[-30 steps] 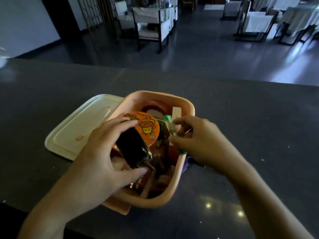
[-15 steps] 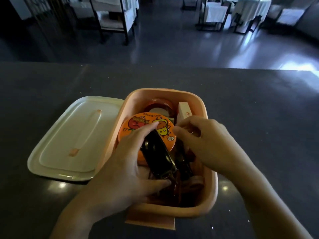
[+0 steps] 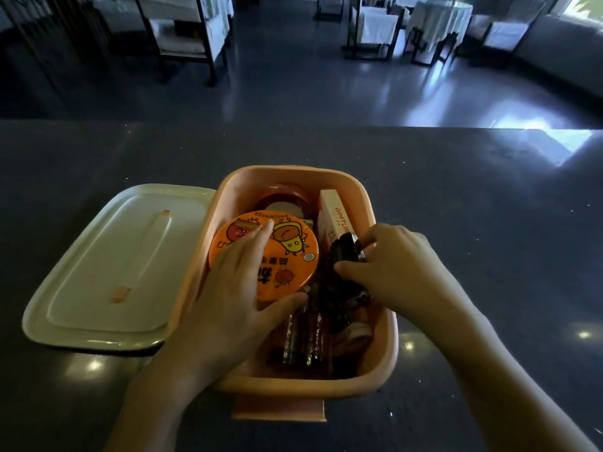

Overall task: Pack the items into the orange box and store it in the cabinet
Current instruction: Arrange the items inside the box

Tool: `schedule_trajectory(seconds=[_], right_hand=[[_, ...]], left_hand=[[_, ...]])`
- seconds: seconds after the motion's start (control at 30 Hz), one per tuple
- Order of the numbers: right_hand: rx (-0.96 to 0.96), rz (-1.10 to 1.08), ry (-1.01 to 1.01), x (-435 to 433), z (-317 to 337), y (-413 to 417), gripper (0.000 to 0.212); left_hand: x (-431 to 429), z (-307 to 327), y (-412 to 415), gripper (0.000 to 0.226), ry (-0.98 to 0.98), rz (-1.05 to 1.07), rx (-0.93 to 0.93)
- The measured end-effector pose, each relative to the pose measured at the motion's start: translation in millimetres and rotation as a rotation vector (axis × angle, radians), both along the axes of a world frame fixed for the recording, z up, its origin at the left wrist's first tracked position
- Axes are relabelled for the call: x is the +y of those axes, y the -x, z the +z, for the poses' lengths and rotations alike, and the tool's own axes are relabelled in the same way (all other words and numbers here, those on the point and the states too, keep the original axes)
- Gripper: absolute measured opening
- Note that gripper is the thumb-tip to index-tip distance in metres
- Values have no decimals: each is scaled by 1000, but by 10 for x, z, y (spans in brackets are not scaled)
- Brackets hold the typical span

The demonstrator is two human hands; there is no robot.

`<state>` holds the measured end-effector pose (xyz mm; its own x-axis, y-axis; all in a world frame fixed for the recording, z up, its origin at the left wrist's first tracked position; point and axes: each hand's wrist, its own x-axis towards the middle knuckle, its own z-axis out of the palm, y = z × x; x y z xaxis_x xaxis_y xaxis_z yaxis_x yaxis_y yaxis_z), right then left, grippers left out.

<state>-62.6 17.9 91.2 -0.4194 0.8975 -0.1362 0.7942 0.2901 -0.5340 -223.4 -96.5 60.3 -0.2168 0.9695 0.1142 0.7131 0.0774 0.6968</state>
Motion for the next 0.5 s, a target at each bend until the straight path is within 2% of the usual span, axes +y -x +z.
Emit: schedule_trajectory(seconds=[0.1,0.27,0.5], right_hand=[[-72,27,-56,-29,-96,141,45],[-87,90,-16,-9,-187,244,51],[223,144,-37,167,18,-208,40]], left_hand=[[8,-48,11,91,6,9,35],[-1,-76,30,89,-35,2,68],[26,-15,-92,77,-16,-51,58]])
